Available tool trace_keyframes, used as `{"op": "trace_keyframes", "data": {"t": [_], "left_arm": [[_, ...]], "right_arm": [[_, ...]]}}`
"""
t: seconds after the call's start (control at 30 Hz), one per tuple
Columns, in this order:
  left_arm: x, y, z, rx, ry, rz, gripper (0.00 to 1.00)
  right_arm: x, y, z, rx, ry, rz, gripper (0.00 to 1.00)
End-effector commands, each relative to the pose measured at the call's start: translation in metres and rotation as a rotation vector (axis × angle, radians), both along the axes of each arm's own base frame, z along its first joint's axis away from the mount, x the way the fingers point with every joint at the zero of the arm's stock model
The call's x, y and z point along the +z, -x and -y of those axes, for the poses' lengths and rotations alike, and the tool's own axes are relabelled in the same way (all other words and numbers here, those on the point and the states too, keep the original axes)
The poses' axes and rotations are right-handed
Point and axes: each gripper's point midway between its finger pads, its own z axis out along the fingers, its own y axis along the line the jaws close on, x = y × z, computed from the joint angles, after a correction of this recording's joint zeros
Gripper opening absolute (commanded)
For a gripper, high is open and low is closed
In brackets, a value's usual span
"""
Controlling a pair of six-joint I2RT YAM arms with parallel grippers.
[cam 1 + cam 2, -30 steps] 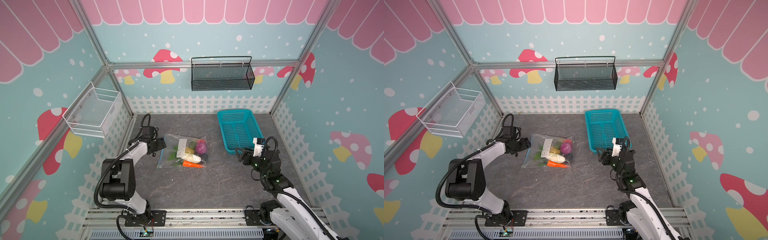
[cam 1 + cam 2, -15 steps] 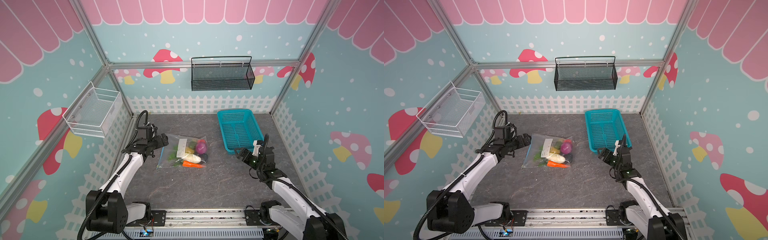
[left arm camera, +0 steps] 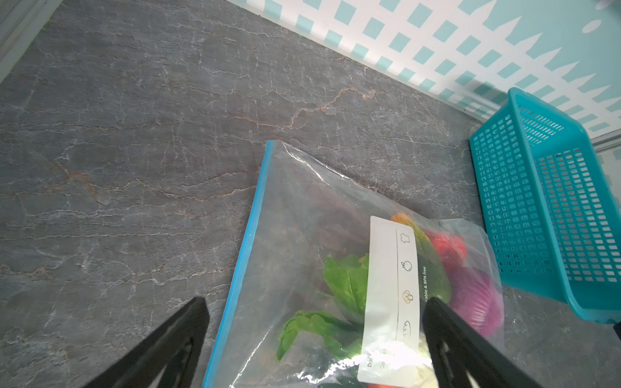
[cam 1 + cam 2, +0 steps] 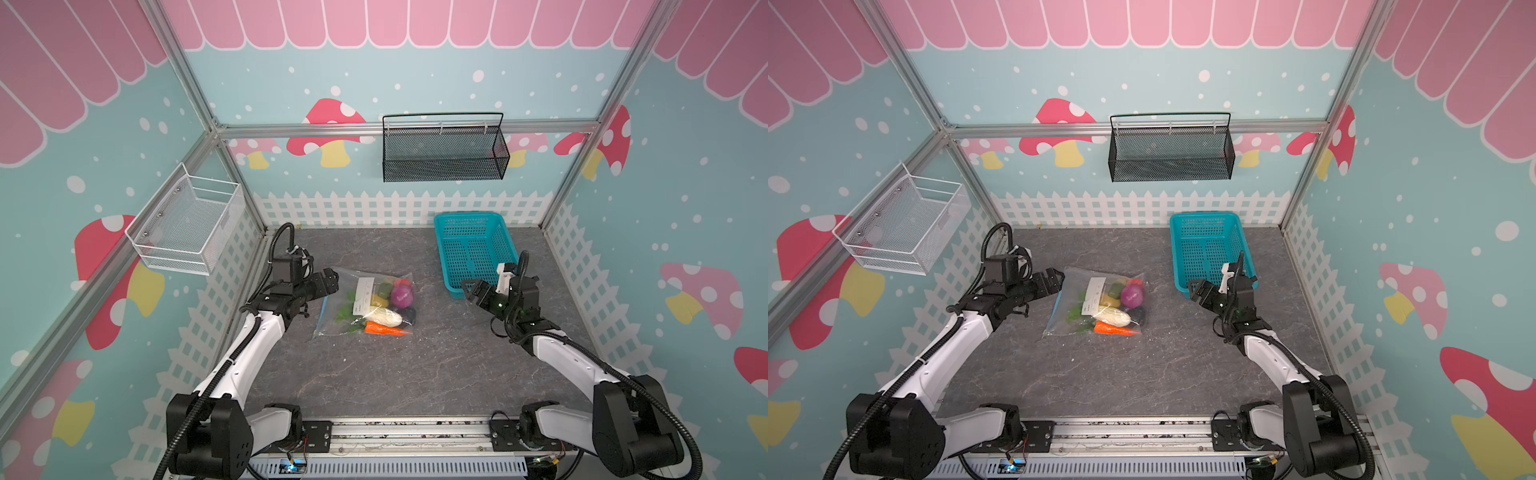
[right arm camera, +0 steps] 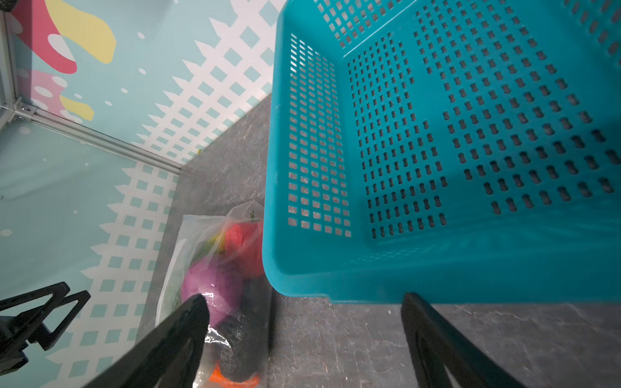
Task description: Place the food in the zip-top bag and seal the zipper
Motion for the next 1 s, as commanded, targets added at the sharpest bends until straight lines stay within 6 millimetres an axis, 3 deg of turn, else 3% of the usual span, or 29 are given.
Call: {"op": "trace_keyframes", "data": {"t": [0.0,0.2,0.3,0.4,0.57,0.67,0.8,0.97], "left_arm": [[0.005,0.003,0.004,-0.014,0.011,0.024,1.0],[0.0,0.005,-0.007,0.037,-0.026,0.027,1.0],[-0.002,0.005,-0.027,0.149,-0.076,0.051,1.0],[-0.008,0.006,-0.045,0.23,-0.141,0.083,1.0],[-0.025,0.009,-0.075,0.338,-0.28,0.195,1.0],[-0.035,0.011,-0.077,0.297,-0.331,0.282,1.0],[-0.046,0.009,-0.078,0.26,-0.361,0.288,1.0],[-0.055,-0.006,-0.078,0.215,-0.36,0.337,0.99]], "right_arm": [[0.016,-0.013,-0.009,0.023,0.005,0.072,0.92],[0.018,-0.018,-0.02,0.048,0.013,0.09,0.92],[0.035,-0.011,-0.017,0.062,0.049,0.148,0.93],[0.059,-0.001,0.001,0.028,0.206,0.272,0.94],[0.089,0.025,0.056,-0.137,0.627,0.518,0.96],[0.083,0.049,0.073,-0.187,0.837,0.666,1.0],[0.068,0.08,0.092,-0.312,0.917,0.802,1.0],[0.043,0.084,0.109,-0.383,0.961,0.75,0.99]]}}
